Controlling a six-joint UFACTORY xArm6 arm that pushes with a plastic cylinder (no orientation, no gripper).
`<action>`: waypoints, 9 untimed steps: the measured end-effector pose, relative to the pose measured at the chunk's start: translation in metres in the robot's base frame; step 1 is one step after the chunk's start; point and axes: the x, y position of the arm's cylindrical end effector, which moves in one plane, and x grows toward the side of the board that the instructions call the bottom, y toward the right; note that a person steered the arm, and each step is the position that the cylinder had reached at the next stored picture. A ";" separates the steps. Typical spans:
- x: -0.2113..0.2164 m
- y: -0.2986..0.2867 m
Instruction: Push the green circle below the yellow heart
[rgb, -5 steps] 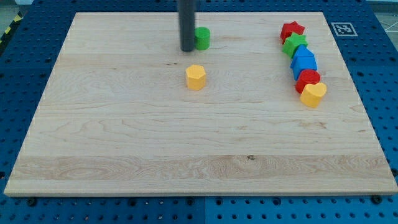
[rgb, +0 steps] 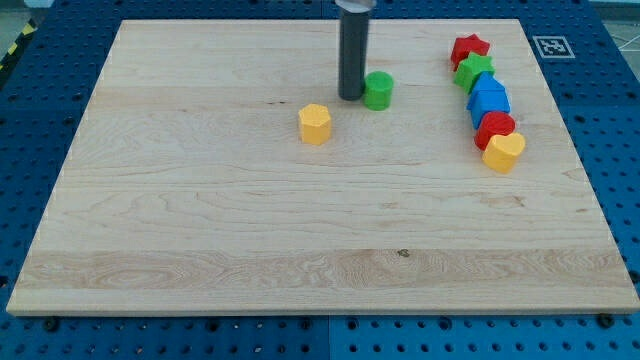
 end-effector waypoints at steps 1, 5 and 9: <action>-0.041 0.001; 0.063 0.082; 0.117 0.040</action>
